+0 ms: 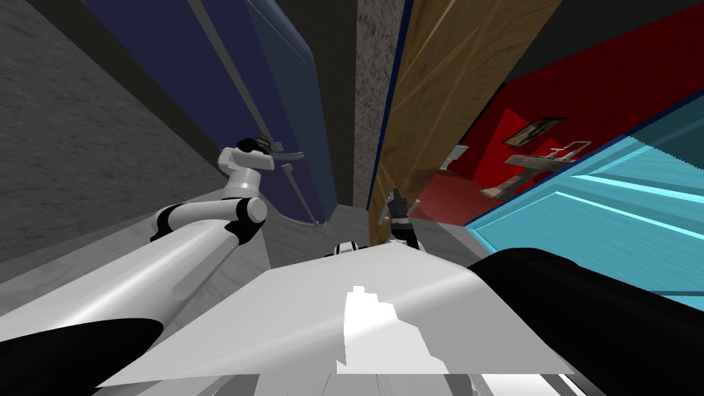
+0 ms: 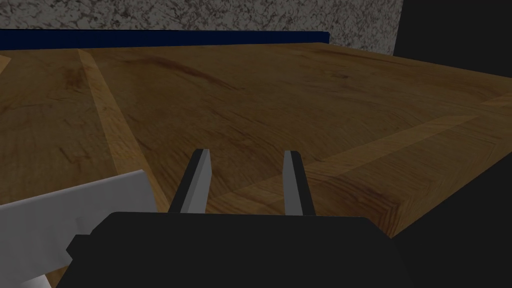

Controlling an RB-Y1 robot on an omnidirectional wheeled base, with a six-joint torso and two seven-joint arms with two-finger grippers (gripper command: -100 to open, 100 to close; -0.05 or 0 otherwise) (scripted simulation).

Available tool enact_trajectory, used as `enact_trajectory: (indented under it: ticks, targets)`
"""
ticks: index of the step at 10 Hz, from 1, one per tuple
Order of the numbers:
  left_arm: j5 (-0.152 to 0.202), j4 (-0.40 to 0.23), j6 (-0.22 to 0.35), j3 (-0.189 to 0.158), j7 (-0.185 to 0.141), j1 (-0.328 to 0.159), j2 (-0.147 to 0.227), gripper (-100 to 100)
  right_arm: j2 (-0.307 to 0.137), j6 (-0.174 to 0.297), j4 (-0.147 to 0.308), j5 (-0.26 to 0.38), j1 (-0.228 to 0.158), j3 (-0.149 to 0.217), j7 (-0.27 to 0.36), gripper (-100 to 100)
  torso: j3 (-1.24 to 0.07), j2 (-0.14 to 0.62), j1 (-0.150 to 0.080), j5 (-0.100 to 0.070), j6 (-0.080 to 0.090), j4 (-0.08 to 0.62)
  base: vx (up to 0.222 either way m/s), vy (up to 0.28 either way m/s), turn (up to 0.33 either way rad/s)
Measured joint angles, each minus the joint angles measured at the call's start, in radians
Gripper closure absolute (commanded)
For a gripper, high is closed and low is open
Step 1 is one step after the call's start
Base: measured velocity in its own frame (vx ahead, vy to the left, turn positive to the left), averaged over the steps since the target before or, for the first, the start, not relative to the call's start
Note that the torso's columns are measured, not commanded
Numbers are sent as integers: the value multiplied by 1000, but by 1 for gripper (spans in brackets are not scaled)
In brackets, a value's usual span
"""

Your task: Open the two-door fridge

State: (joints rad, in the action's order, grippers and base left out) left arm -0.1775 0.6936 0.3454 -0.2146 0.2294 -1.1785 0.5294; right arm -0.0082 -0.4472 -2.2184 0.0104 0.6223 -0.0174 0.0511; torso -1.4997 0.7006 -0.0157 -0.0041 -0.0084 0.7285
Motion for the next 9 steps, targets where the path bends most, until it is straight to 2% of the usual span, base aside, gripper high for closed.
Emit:
enact_trajectory:
  ticks: [2, 4, 5, 6, 7, 8, 9]
  targets:
    - [-6, -36, 28, -6, 8, -40, 13, -100, -1, -8, -5, 1, 10, -6, -2, 0, 1, 0, 1, 0, 0, -1, -21, -11, -10]
    - [-3, -39, 35, -9, 8, -44, 14, -100, -1, -17, -13, 1, 15, -9, -3, 0, 5, 5, 9, 0, 2, -1, 20, 67, -73]
    - [-3, -39, 35, -9, 7, -45, 14, 100, -1, -21, -16, 1, 18, -11, -3, 0, 7, 10, 8, 1, 2, 0, -41, 24, -24]
    - [-3, -39, 35, -9, 7, -45, 14, 100, -1, -24, -19, 1, 19, -13, -3, 0, 11, 16, 5, 0, 4, 2, -75, 242, -336]
    - [0, 29, 72, -16, 2, 6, 26, 100, -2, -25, -20, 1, 18, -13, -4, 0, 17, 26, 19, 4, 7, 5, -168, 309, -468]
    - [-6, 49, 92, -22, -6, 19, 35, 100, -2, -25, -20, 1, 18, -13, -4, 0, 25, 40, 22, 6, 8, 10, -191, 373, -453]
    - [-22, 104, 129, -32, -20, 49, 47, 100, -2, -25, -20, 1, 18, -12, -4, 0, 29, 45, 24, 7, 7, 12, -240, 341, -494]
